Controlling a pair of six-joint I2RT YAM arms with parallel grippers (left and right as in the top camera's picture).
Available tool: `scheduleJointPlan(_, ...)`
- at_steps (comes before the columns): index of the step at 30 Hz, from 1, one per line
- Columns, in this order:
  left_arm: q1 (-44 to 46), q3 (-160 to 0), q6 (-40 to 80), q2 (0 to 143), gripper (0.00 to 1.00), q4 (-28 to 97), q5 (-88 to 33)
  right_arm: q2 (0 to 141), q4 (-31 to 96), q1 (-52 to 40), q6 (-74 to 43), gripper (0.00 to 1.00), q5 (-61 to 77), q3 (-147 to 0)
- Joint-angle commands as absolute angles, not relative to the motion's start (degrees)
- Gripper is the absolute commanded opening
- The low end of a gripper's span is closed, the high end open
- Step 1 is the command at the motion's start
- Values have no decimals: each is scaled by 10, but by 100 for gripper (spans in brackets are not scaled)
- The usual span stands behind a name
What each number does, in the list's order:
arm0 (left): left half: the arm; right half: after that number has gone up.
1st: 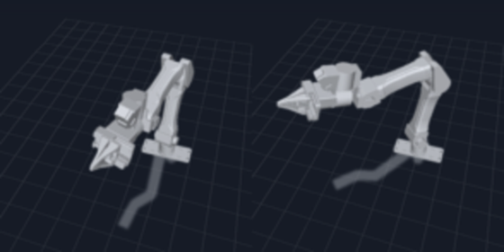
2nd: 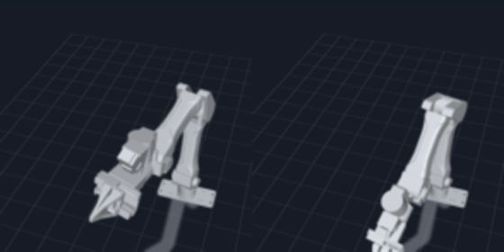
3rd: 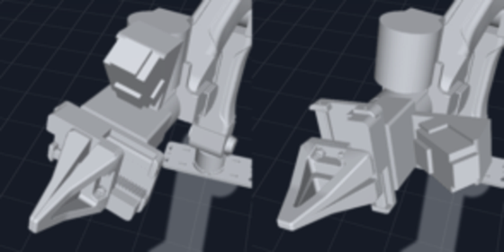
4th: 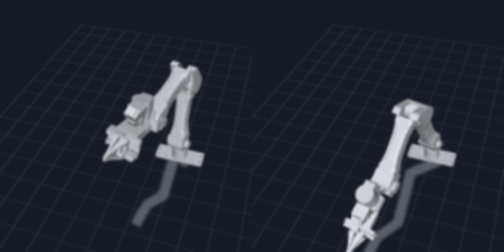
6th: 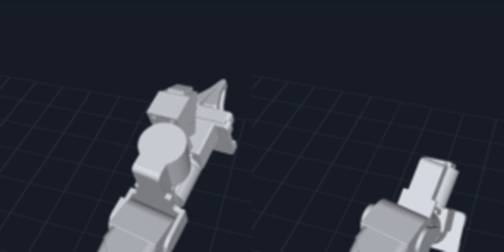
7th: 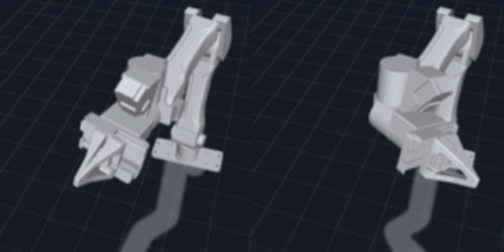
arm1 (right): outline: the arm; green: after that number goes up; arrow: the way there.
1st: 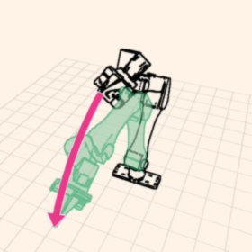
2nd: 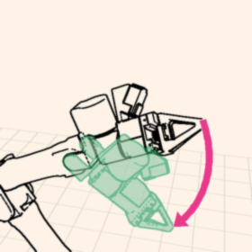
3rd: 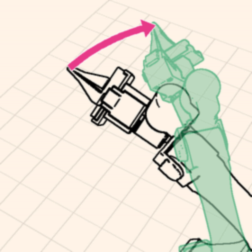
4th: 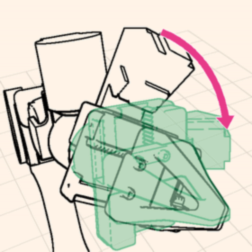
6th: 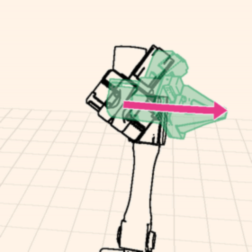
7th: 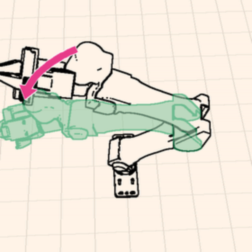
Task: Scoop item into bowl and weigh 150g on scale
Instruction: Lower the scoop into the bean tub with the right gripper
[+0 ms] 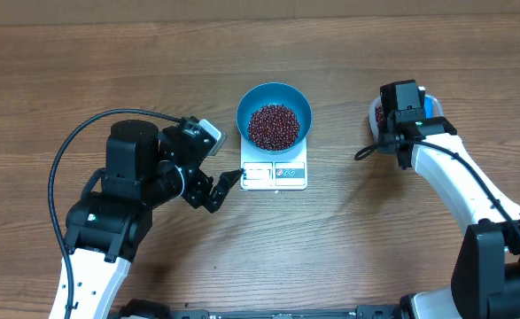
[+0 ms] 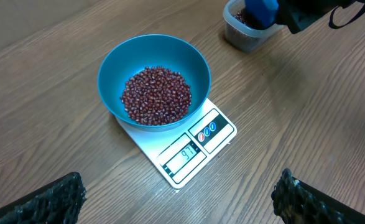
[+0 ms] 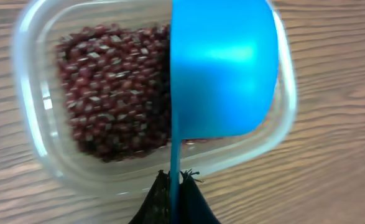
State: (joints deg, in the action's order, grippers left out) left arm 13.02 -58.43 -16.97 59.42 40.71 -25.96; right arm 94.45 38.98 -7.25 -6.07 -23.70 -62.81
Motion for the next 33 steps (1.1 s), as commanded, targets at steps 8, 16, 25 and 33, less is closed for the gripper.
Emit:
scheduleJointPlan(8, 128, -599, -182, 596, 100, 405, -268, 947, 386, -70, -57, 4, -141, -622)
scheduleJointPlan(16, 128, -599, -182, 596, 100, 405, -268, 946, 384, -70, -57, 4, -102, -623)
scheduleJointPlan(25, 128, -599, -182, 596, 99, 405, -268, 946, 360, -37, -57, 4, 11, -623)
scheduleJointPlan(33, 128, -599, -182, 596, 100, 405, -268, 946, 352, 40, -53, 4, 164, -623)
